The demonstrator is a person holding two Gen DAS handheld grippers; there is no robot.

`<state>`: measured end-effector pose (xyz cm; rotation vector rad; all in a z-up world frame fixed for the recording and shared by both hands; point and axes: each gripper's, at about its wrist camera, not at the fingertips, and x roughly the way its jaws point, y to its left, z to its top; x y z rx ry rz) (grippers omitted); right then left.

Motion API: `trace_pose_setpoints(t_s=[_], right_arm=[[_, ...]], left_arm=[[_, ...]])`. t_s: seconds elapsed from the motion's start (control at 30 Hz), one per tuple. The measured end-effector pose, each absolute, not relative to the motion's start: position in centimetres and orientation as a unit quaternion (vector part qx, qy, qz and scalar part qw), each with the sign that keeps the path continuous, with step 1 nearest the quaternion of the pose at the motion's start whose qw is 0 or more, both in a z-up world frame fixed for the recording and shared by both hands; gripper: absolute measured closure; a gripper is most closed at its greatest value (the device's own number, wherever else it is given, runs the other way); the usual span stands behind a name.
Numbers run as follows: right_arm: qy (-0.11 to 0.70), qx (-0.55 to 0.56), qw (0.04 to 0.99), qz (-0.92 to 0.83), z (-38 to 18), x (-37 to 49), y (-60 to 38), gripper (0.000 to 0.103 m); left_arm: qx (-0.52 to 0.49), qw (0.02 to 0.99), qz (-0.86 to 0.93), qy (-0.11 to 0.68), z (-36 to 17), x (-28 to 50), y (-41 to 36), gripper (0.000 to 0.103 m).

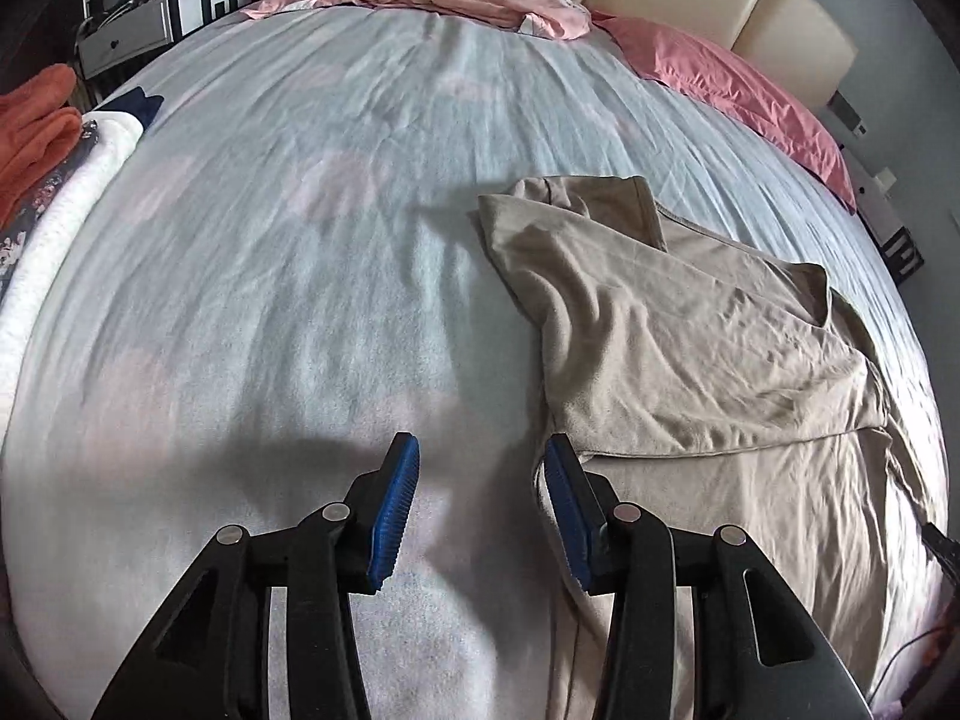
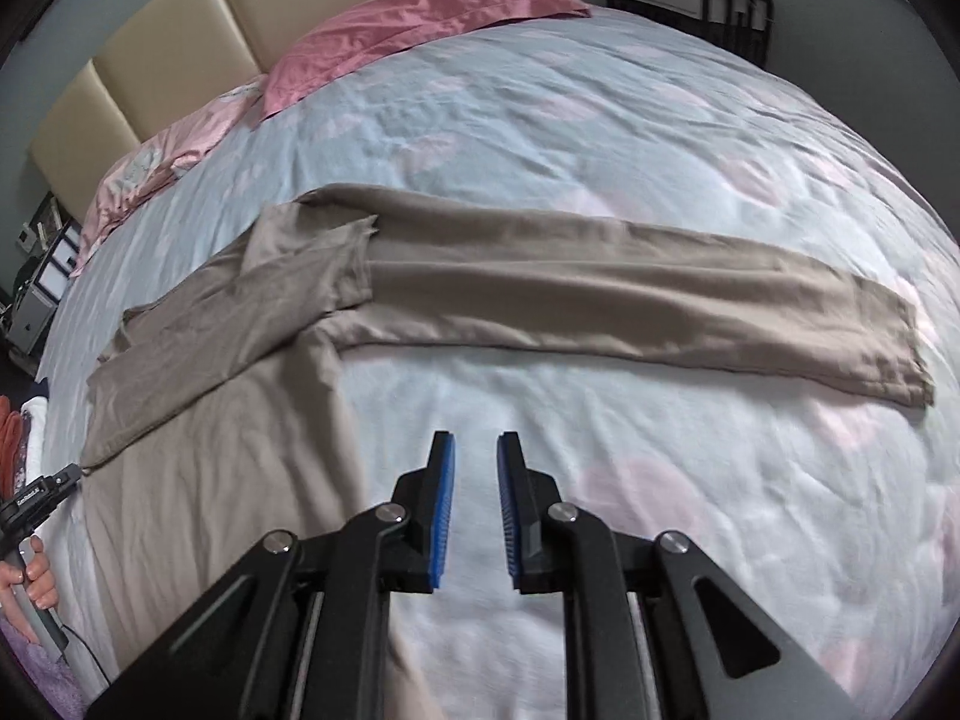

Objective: Fold clothes
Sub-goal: 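Lay the folded hem down and open the right tool, then move the right tool to a beige sleeve cuff and close on it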

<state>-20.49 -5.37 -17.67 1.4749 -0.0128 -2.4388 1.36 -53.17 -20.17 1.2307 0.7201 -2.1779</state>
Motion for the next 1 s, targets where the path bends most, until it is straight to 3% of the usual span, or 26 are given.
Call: trace_pose_setpoints(t_s=[0.23, 0.47, 0.53, 0.63, 0.87, 1.0], right_arm=[[-0.150, 0.482, -0.039, -0.862, -16.5, -20.8, 5.8, 0.088], [-0.259, 0.495, -0.077, -0.826, -18.8, -22.3, 10.9, 0.083], [-0.299, 0.485, -0.092, -0.816, -19.3, -23.0, 12.8, 0.070], [-0.350, 0.469, -0.114, -0.803, -20.1, -23.7, 15.5, 0.058], [-0.454, 0.437, -0.113, -0.769, -22.4, -24.5, 19.9, 0.057], [-0.481, 0.420, -0.111, -0.762, -22.9, -24.8, 20.6, 0.056]], left_arm=[[0.470, 0.318, -0.792, 0.226, -20.3, 1.4, -51.8, 0.058], [0.488, 0.358, -0.765, 0.220, -20.0, 1.8, -50.4, 0.058], [0.500, 0.370, -0.756, 0.204, -20.2, 2.2, -49.7, 0.058], [0.513, 0.390, -0.739, 0.198, -20.4, 2.9, -49.6, 0.058], [0.512, 0.425, -0.703, 0.253, -21.1, 4.2, -50.5, 0.058], [0.518, 0.434, -0.700, 0.231, -21.4, 3.6, -49.5, 0.058]])
